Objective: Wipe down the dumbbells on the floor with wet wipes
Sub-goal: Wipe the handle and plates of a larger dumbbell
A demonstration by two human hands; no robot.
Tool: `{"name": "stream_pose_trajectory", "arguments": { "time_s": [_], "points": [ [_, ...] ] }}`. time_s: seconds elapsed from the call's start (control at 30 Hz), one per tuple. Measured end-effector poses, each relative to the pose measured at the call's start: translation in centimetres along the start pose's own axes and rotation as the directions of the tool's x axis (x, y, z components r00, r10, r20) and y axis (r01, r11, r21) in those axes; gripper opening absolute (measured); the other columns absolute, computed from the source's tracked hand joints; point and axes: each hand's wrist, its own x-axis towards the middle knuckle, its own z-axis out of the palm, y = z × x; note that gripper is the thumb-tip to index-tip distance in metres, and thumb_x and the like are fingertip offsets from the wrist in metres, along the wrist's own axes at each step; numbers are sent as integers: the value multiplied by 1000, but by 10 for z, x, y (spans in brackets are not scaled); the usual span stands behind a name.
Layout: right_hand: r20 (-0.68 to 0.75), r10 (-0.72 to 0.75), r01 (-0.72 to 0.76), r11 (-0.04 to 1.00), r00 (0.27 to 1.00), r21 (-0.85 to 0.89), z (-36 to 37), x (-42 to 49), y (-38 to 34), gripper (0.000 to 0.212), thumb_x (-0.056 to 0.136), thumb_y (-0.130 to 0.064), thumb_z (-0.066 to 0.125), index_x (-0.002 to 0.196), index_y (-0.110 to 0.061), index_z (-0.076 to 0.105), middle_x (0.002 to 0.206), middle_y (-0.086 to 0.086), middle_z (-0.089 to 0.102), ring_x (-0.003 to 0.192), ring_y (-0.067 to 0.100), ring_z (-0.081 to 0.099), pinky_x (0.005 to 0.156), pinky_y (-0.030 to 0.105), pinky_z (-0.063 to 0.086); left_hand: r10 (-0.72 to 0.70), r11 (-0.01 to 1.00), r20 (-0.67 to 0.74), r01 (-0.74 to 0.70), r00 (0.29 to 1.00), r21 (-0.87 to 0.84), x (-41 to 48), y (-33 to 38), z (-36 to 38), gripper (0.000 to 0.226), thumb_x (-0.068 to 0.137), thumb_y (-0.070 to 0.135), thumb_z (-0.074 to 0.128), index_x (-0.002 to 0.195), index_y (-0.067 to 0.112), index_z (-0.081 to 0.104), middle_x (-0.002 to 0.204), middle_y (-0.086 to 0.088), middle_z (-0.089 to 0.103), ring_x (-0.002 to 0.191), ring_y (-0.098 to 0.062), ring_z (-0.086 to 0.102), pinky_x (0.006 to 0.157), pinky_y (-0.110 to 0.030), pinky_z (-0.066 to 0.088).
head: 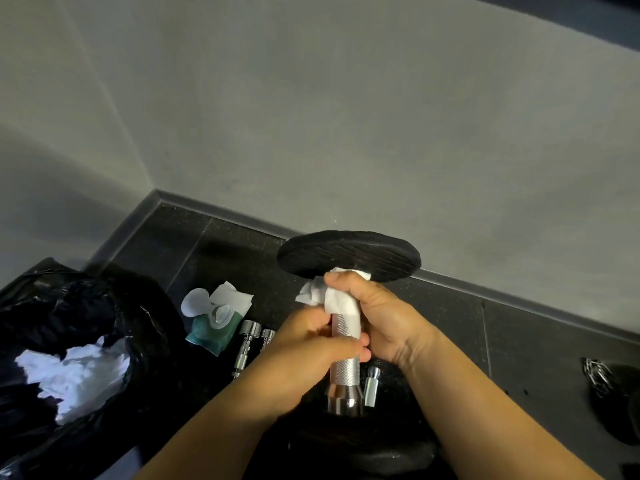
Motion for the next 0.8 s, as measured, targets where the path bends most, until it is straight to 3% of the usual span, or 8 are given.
{"name": "stream_pose_trajectory", "arguments": {
  "time_s": [0.13, 0.23, 0.3, 0.4, 0.5, 0.63, 0.73, 0.8],
  "points": [
    [-156, 20, -28, 998, 988, -48, 3, 5, -13, 29, 74, -23, 74, 94, -4, 66, 80, 13, 70, 68, 25, 65, 70, 37, 55, 98, 993, 46, -101, 994, 67, 3, 5, 5, 18, 85, 4, 66, 101, 10, 68, 94, -5, 75, 90, -16, 72, 86, -31, 56],
    [-446, -112, -44, 945, 888, -324, 16, 9, -15, 19, 76, -29, 72, 76, -10, 68, 62, 2, 69, 55, 18, 64, 59, 29, 54, 167, 968, -83, -148, 982, 201, 11, 5, 12, 10, 80, 0, 70, 86, 9, 68, 82, -7, 74, 78, -16, 72, 73, -29, 58],
    [-485, -195, -14, 919, 852, -394, 19, 13, -13, 23, 77, -32, 71, 65, -14, 65, 52, -3, 65, 50, 15, 61, 57, 28, 51, 200, 950, -144, -156, 969, 269, 14, 5, 16, 10, 78, -4, 68, 82, 6, 66, 76, -10, 71, 68, -14, 69, 63, -25, 55],
    [-407, -178, 60, 956, 896, -286, 10, 19, -14, 15, 77, -23, 72, 71, -11, 66, 60, 2, 67, 54, 17, 63, 61, 31, 54, 215, 961, -101, -193, 971, 196, 18, 5, 13, 11, 79, -4, 67, 87, 4, 69, 82, -12, 73, 76, -18, 71, 73, -30, 58],
    [-32, -25, 24, 999, 999, -43, -8, 19, -20, 20, 77, -20, 70, 90, -6, 66, 88, 12, 68, 73, 21, 64, 76, 35, 54, 188, 982, 64, -188, 980, -14, 19, 8, 2, 22, 77, 6, 72, 99, 5, 69, 93, -13, 74, 91, -23, 72, 86, -35, 57],
    [291, 32, -52, 997, 956, 62, -23, 16, -18, 51, 58, -36, 81, 99, -5, 73, 113, 16, 67, 101, 25, 65, 99, 38, 46, 173, 967, 295, -104, 940, -234, 19, 12, -3, 30, 79, 10, 68, 107, 3, 65, 96, -15, 73, 91, -28, 71, 79, -32, 56],
    [208, 13, -18, 1000, 978, 20, -22, 10, -19, 37, 65, -33, 74, 90, -6, 76, 106, 15, 69, 99, 29, 62, 98, 39, 44, 192, 965, 274, -130, 942, -227, 18, 11, 3, 24, 82, 7, 65, 106, 1, 65, 95, -15, 73, 92, -29, 70, 81, -33, 57],
    [-5, -37, 37, 995, 999, -89, -15, 4, -23, 19, 73, -27, 70, 81, -9, 73, 90, 15, 69, 83, 29, 62, 86, 43, 48, 198, 969, 196, -161, 960, -189, 16, 10, 7, 23, 81, 7, 66, 103, 0, 67, 96, -17, 73, 94, -30, 70, 84, -37, 56]
  ]
}}
